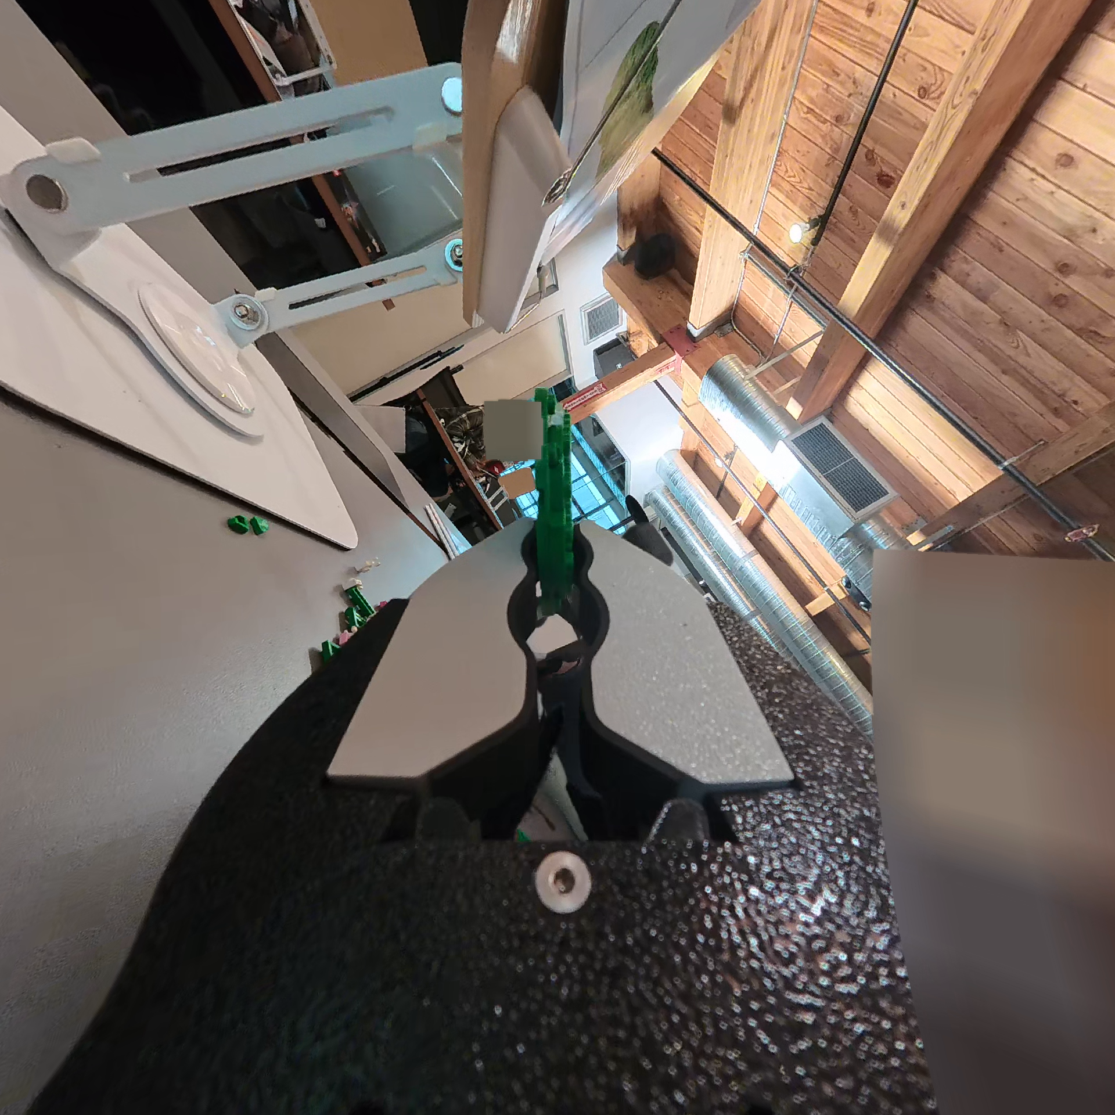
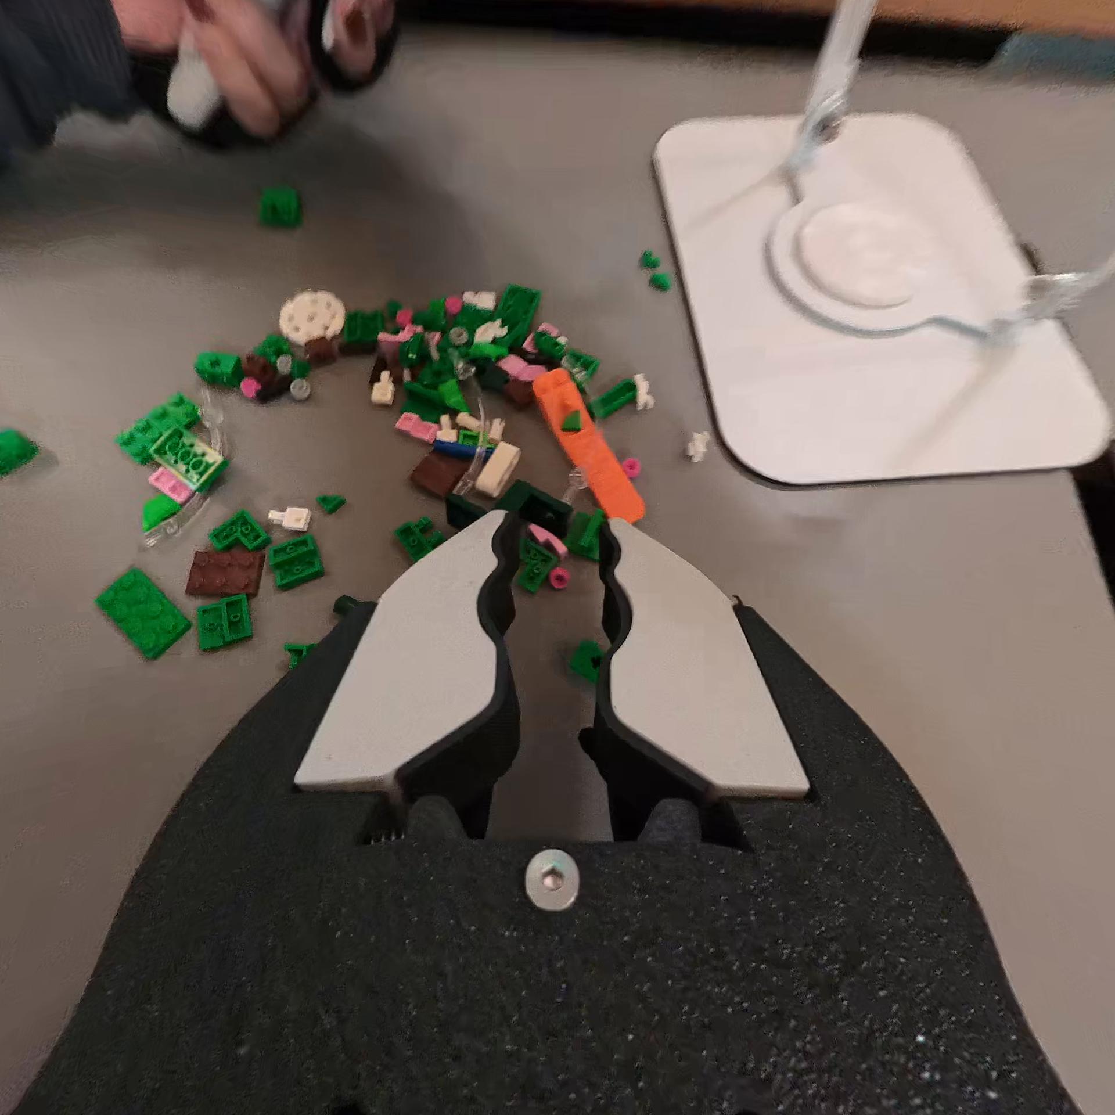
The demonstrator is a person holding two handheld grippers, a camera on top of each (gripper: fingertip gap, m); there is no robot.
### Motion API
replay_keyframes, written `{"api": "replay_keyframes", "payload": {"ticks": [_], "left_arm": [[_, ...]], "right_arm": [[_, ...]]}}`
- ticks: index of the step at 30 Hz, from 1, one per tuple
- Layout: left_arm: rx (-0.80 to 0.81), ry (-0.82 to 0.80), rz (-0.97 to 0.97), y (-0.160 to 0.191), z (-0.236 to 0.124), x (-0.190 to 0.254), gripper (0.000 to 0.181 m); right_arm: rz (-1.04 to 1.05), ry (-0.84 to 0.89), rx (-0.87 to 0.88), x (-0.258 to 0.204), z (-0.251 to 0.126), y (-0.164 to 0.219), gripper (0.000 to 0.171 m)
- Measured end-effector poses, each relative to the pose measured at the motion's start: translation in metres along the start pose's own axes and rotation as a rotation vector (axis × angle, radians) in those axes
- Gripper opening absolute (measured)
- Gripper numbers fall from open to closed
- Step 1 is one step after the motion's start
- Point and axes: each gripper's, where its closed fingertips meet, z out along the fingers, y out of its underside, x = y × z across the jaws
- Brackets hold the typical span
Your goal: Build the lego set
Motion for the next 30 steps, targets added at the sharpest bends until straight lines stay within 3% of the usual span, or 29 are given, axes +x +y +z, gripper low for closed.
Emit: {"api": "replay_keyframes", "payload": {"ticks": [7, 12, 20, 24, 30], "left_arm": [[-0.007, 0.001, -0.004, 0.002, 0.001, 0.0, 0.007], [-0.007, -0.007, -0.018, 0.002, 0.001, -0.005, 0.007], [-0.009, 0.009, -0.029, 0.003, 0.002, -0.003, 0.007], [-0.014, 0.015, -0.031, 0.003, 0.002, -0.001, 0.007], [-0.004, 0.02, -0.023, 0.0, 0.001, 0.002, 0.007]], "right_arm": [[-0.061, -0.214, -0.26, -0.026, 0.021, 0.008, 0.026], [-0.044, -0.339, -0.509, -0.042, -0.008, 0.036, 0.02], [-0.095, -0.157, -0.488, 0.003, -0.01, 0.029, 0.019], [-0.092, -0.086, -0.47, 0.022, 0.0, 0.025, 0.01], [-0.036, -0.18, -0.451, 0.012, 0.008, 0.019, 0.013]]}}
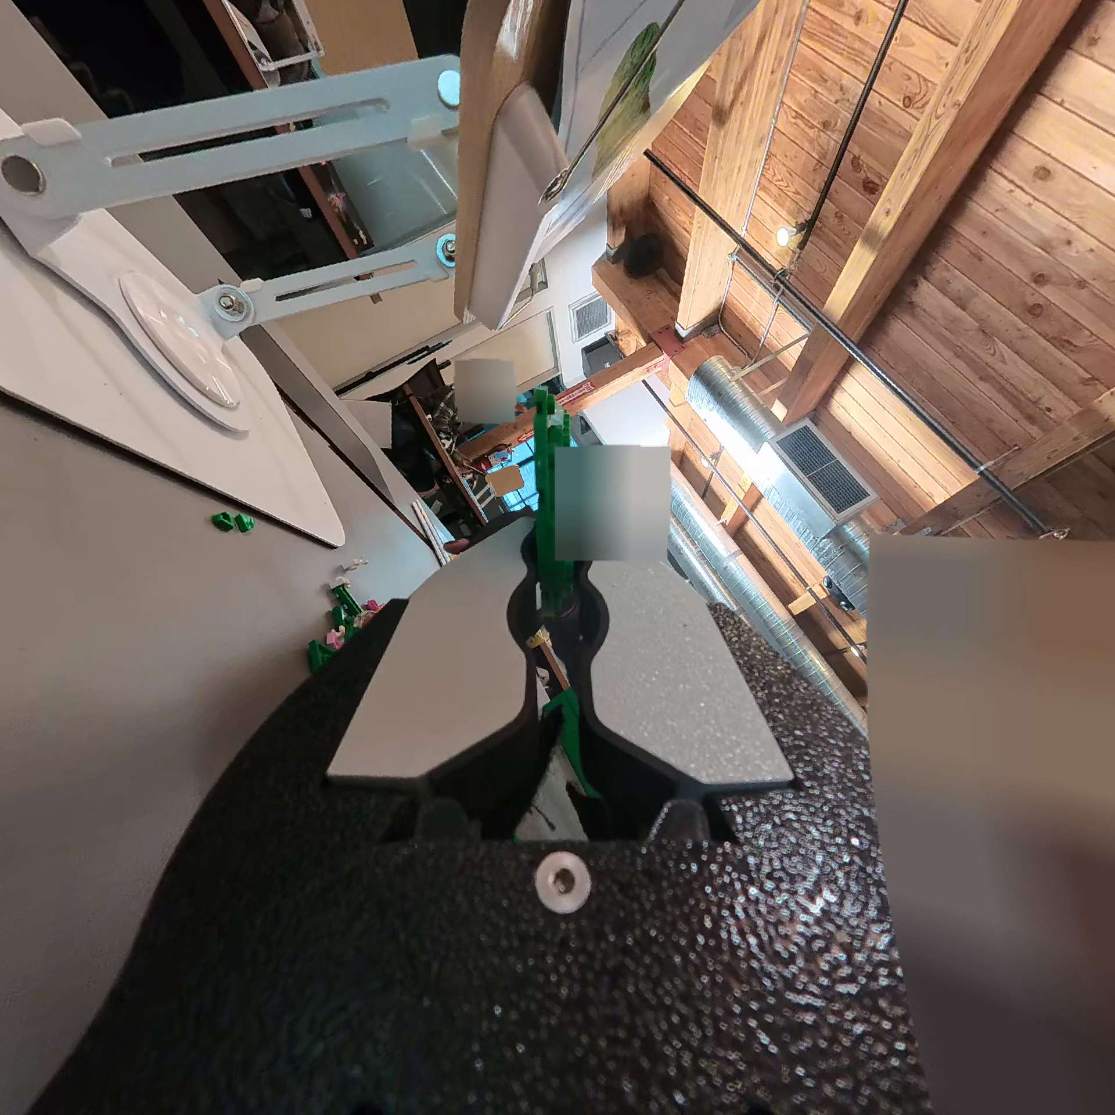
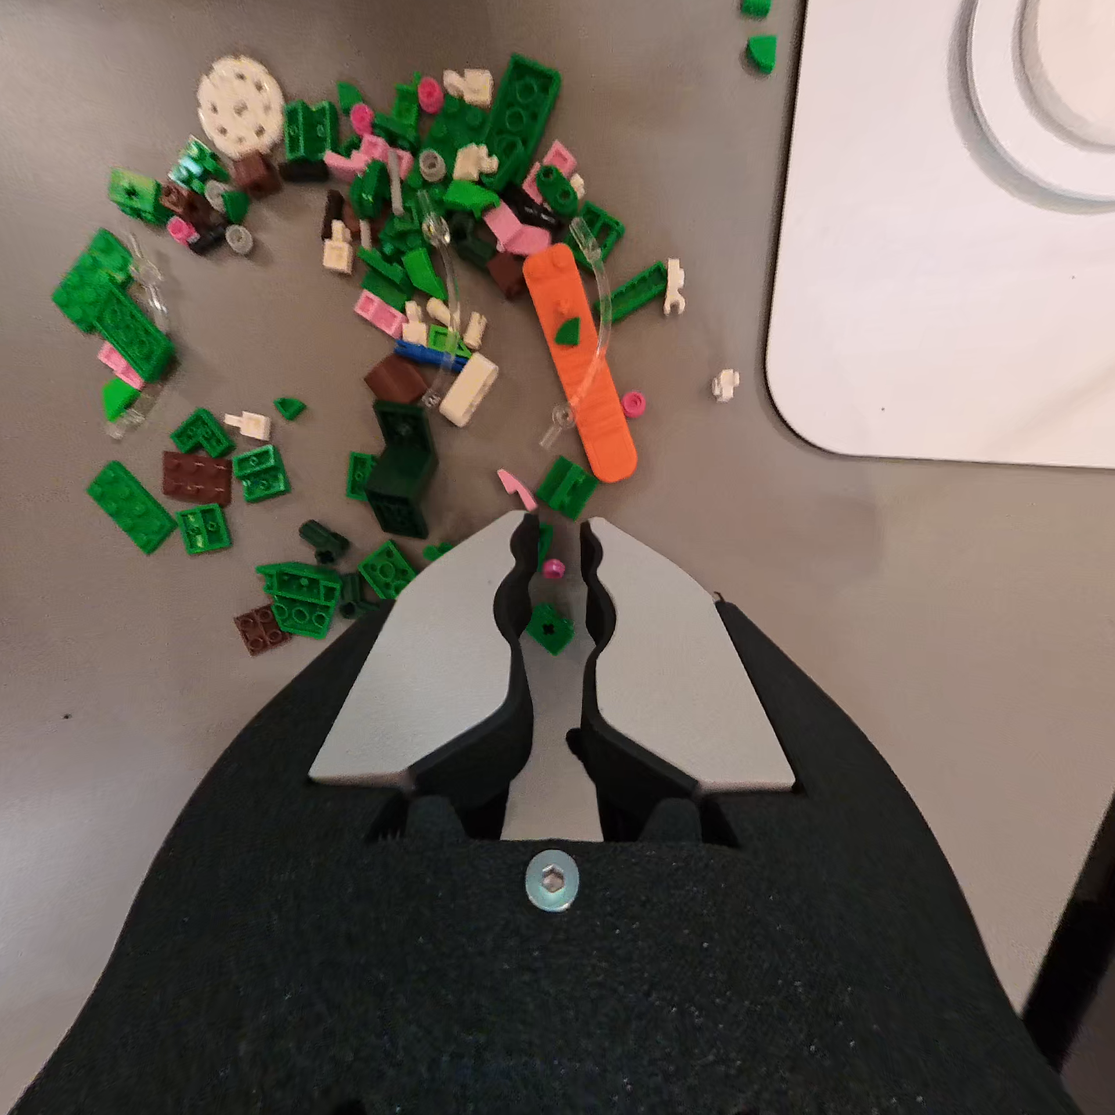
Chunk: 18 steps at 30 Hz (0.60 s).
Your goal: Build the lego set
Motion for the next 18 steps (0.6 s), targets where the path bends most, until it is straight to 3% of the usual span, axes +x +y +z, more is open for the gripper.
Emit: {"api": "replay_keyframes", "payload": {"ticks": [3, 6, 12, 18], "left_arm": [[0.007, -0.002, 0.006, -0.002, -0.001, 0.001, 0.007], [0.009, 0.001, 0.006, -0.002, -0.001, 0.001, 0.007], [0.005, 0.002, 0.006, -0.002, -0.001, 0.002, 0.007], [0.011, 0.006, 0.003, -0.003, -0.002, 0.002, 0.007]], "right_arm": [[-0.01, -0.032, 0.015, -0.006, 0.002, -0.009, 0.015], [-0.023, -0.085, 0.097, -0.016, 0.007, -0.042, 0.016], [-0.211, -0.096, 0.045, -0.036, 0.042, -0.086, 0.04], [-0.312, -0.125, -0.168, -0.048, 0.051, -0.066, 0.036]]}}
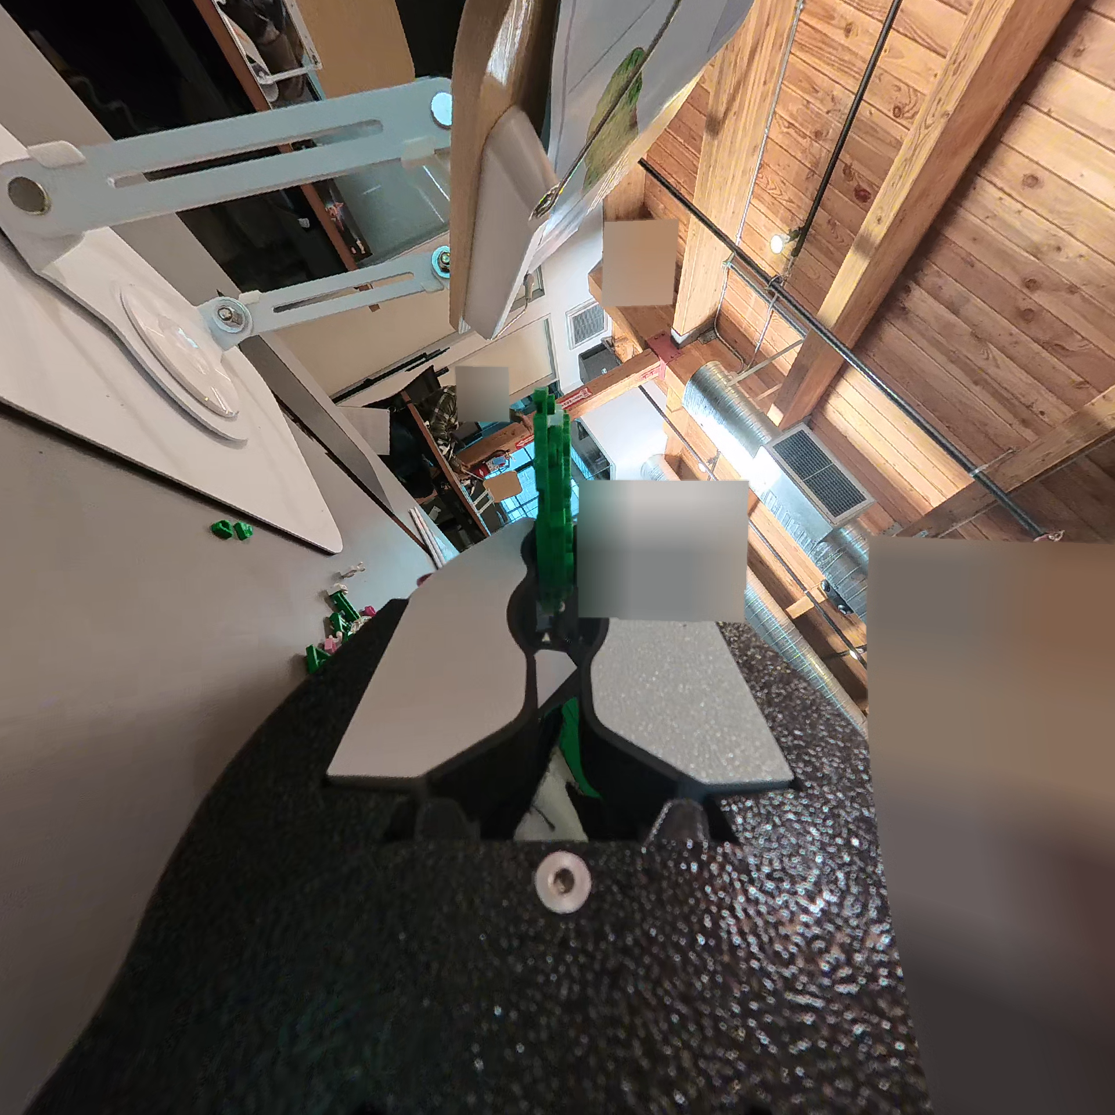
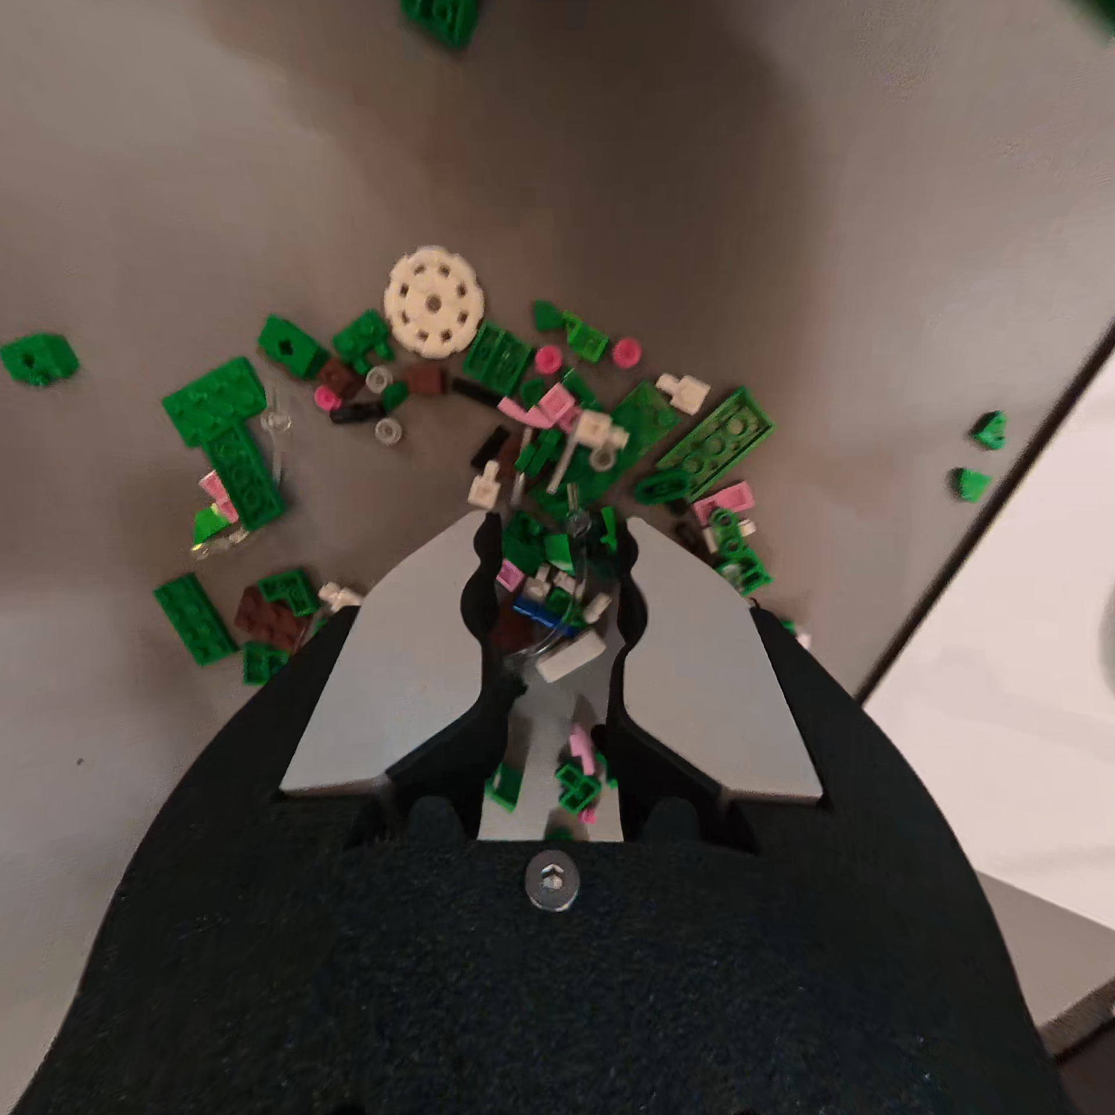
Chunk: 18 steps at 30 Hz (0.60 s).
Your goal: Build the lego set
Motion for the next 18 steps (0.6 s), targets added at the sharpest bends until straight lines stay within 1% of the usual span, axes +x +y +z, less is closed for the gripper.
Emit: {"api": "replay_keyframes", "payload": {"ticks": [4, 7, 11, 14, 18], "left_arm": [[-0.008, 0.001, -0.004, 0.002, 0.001, -0.001, 0.007], [-0.013, 0.001, -0.008, 0.003, 0.002, -0.001, 0.008], [-0.01, 0.002, -0.003, 0.002, 0.002, 0.0, 0.007], [-0.005, 0.0, -0.002, 0.001, 0.001, 0.0, 0.007], [-0.007, -0.003, 0.001, 0.001, 0.001, -0.001, 0.007]], "right_arm": [[0.037, -0.083, -0.084, -0.017, -0.007, 0.019, 0.029], [0.062, -0.069, -0.061, -0.015, -0.015, 0.02, 0.029], [0.015, 0.04, 0.049, -0.001, -0.021, 0.004, 0.029], [-0.027, 0.055, 0.118, -0.002, -0.016, -0.013, 0.028], [-0.041, 0.042, 0.115, -0.005, -0.003, -0.023, 0.028]]}}
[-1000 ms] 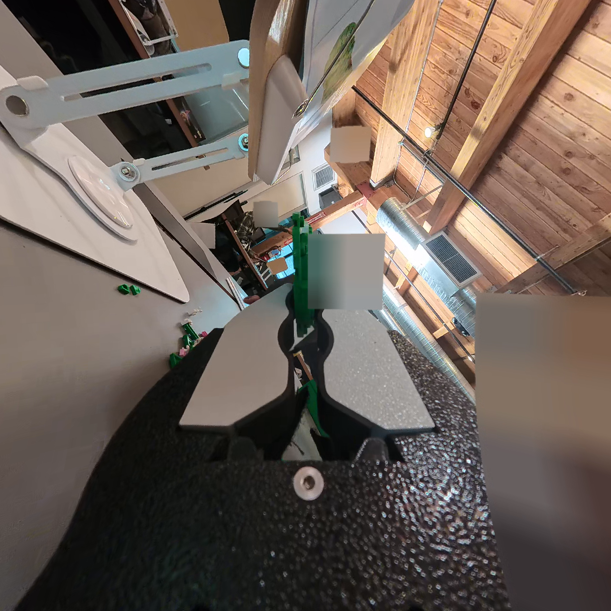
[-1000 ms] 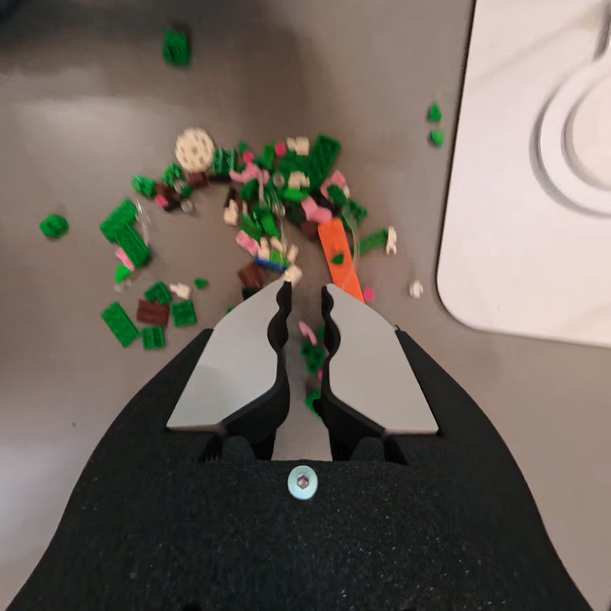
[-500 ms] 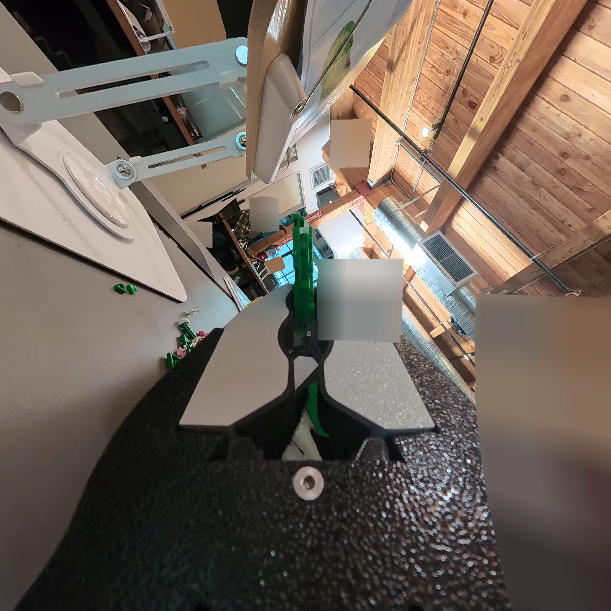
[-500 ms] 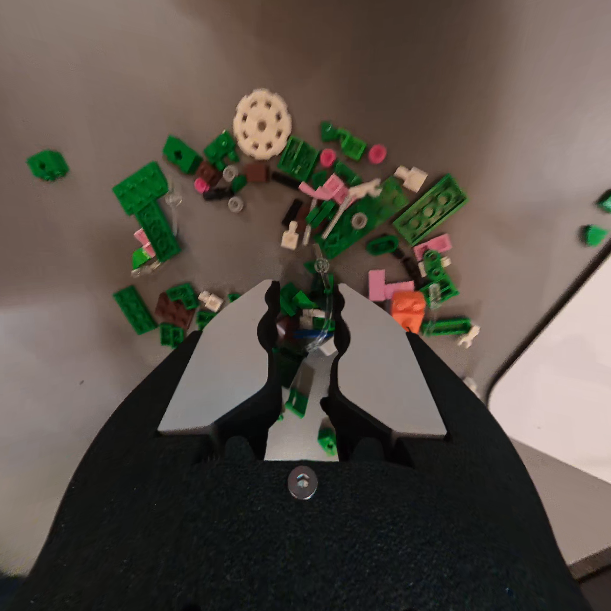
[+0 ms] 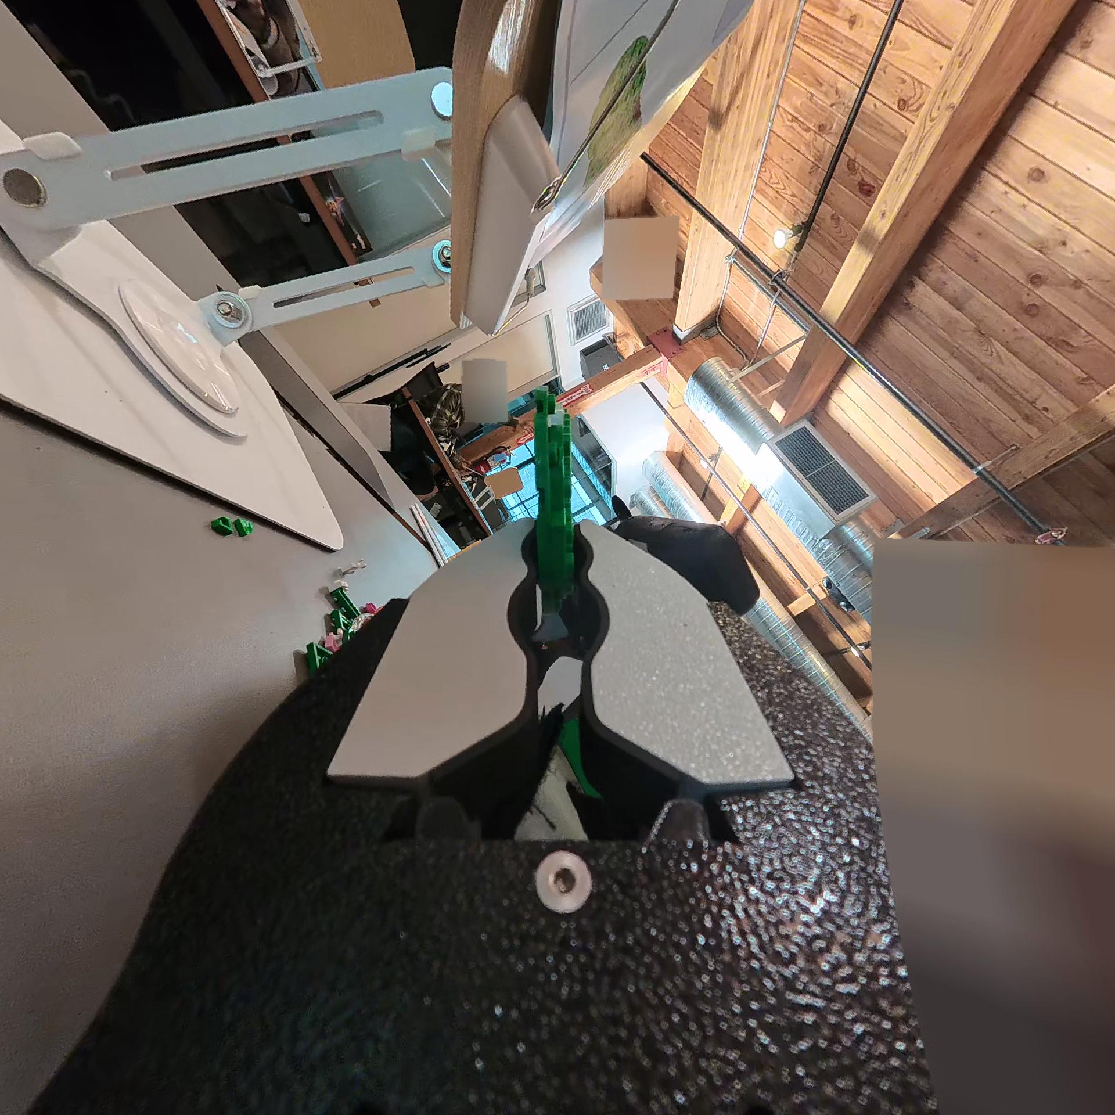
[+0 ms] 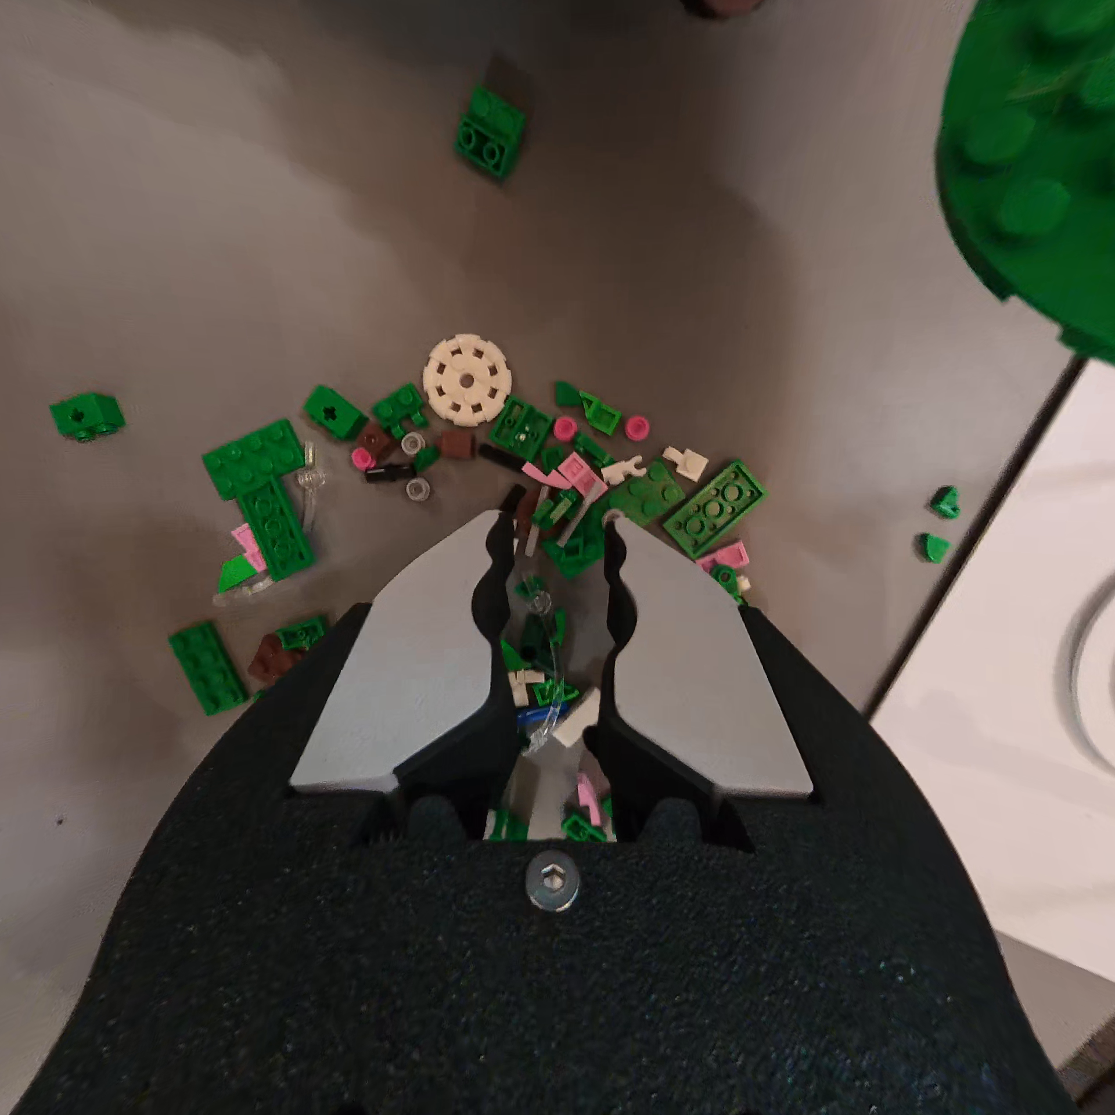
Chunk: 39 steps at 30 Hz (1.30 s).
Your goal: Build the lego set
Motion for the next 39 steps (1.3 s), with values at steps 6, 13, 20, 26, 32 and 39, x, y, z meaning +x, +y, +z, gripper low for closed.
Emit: {"api": "replay_keyframes", "payload": {"ticks": [6, 13, 20, 26, 32, 39], "left_arm": [[-0.003, -0.001, 0.003, 0.0, 0.0, 0.0, 0.008], [0.005, -0.002, 0.005, -0.001, -0.001, 0.001, 0.007], [0.012, -0.008, 0.003, -0.002, -0.001, -0.001, 0.008], [0.003, -0.01, 0.006, 0.0, 0.0, -0.001, 0.008], [0.002, -0.014, 0.004, 0.0, 0.0, -0.003, 0.007], [-0.006, -0.017, 0.001, 0.002, 0.001, -0.004, 0.008]], "right_arm": [[-0.048, -0.003, -0.013, -0.006, 0.01, -0.003, 0.028], [0.009, -0.09, 0.011, -0.018, 0.007, 0.0, 0.024], [0.023, -0.049, 0.071, -0.014, -0.001, -0.006, 0.023], [0.027, -0.035, 0.069, -0.02, -0.005, 0.001, 0.02], [0.037, -0.032, 0.051, -0.026, -0.012, 0.012, 0.017], [0.059, 0.002, 0.045, -0.025, -0.023, 0.025, 0.017]]}}
